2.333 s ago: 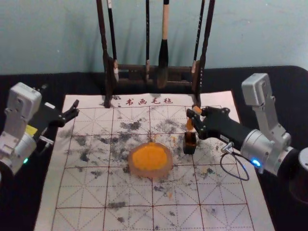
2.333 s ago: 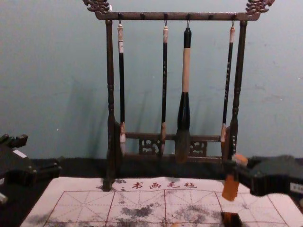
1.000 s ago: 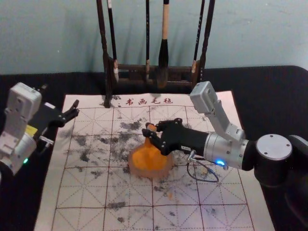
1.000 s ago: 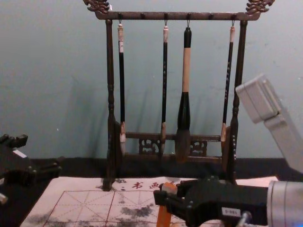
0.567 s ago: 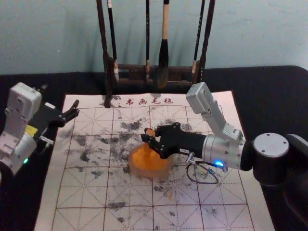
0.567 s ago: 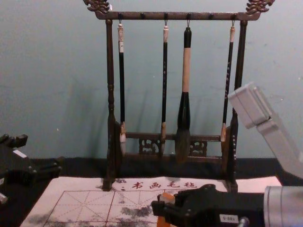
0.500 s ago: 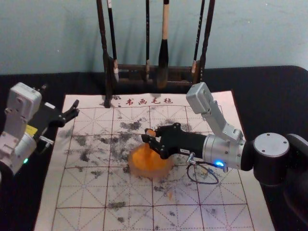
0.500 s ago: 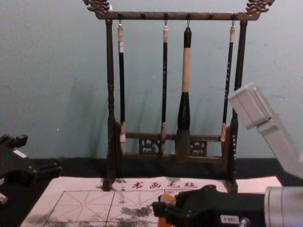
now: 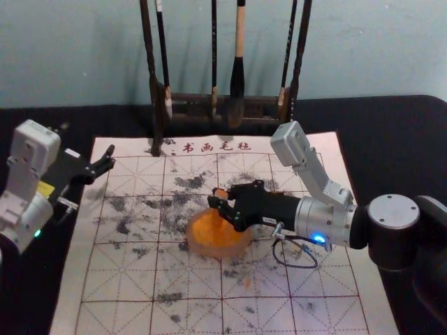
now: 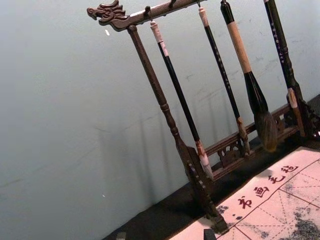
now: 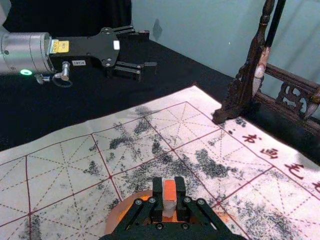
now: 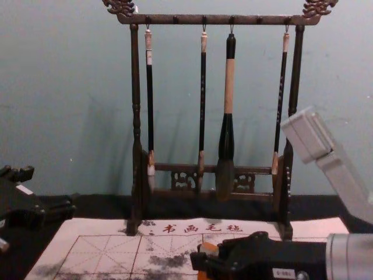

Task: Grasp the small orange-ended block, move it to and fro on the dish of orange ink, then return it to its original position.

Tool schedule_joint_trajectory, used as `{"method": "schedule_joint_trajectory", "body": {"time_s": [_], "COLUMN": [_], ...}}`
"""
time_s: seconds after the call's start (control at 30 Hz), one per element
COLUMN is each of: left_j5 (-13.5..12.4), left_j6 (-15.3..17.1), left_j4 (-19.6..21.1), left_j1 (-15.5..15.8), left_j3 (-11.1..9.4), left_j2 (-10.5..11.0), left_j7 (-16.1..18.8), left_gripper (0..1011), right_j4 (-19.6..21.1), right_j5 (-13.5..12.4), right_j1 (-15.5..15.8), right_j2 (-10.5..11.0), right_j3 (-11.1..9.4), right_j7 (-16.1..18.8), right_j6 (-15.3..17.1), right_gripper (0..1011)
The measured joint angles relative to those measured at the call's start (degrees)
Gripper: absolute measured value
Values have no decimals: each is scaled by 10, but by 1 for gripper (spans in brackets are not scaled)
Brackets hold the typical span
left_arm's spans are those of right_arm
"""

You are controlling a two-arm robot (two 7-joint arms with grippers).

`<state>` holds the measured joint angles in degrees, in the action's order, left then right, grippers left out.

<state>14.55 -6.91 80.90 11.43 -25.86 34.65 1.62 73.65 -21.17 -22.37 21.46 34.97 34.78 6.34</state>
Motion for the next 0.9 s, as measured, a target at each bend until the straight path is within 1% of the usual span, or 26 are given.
{"method": "schedule_joint_trajectory", "body": {"time_s": [0.37, 0.7, 0.9], "left_j5": [0, 0, 0], "left_j6": [0, 0, 0], "left_j4": [0, 0, 0], "left_j1": [0, 0, 0], "left_j3": [0, 0, 0], "left_j2": [0, 0, 0], "left_j7": [0, 0, 0], "left_gripper": [1001, 1001, 1001], "right_j4": [-1, 20, 32], "right_j5": [2, 3, 4], "right_j1": [-1, 10, 16], "right_j2": [3, 17, 26], "right_j3": [1, -5, -4], "right_j7": [-5, -9, -6], "right_j6": [2, 6, 8], "right_gripper": [111, 111, 111]}}
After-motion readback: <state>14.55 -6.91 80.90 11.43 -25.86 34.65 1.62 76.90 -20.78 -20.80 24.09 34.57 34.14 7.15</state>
